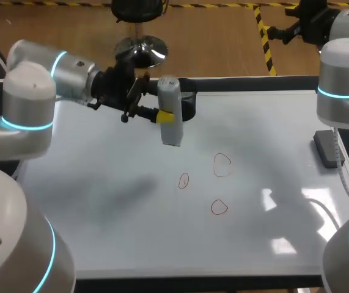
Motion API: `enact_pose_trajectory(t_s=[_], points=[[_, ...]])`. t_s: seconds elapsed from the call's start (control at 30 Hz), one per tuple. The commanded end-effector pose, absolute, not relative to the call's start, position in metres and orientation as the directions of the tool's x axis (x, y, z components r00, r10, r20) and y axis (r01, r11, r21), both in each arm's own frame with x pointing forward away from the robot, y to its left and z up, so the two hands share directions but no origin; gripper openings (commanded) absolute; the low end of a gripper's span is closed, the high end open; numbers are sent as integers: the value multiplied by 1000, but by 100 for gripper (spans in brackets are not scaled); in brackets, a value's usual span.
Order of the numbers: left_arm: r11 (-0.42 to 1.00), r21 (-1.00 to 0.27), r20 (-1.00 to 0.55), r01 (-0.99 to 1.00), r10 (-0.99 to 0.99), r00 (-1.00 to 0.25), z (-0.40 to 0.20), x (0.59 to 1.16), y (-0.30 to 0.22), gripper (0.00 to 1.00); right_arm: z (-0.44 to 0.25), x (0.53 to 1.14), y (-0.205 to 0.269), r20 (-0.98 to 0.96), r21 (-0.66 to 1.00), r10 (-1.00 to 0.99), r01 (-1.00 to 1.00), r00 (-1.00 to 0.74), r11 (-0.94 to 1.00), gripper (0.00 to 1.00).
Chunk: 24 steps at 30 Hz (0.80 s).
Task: Pick up the inspection probe, press it on each red-marked spot on the whiteboard one by one, put down the probe, pick up the eraser, and wipe off all the red marks.
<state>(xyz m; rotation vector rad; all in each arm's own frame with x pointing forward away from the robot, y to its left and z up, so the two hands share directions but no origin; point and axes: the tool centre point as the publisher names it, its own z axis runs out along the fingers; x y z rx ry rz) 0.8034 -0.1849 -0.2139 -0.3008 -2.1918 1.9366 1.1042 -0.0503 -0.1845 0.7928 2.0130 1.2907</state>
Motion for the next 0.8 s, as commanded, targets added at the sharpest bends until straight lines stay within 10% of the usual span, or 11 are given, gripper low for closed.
enact_pose_trajectory(t_s=[0.03,0.8], points=[[119,-993,-11,15,30,-999,-220,789,-187,0,-184,1104,-50,-174,925,754,157,-633,345,100],[121,-993,8,3,93,-996,-258,771,-198,0,-184,1104,-50,-174,925,754,157,-633,345,100]])
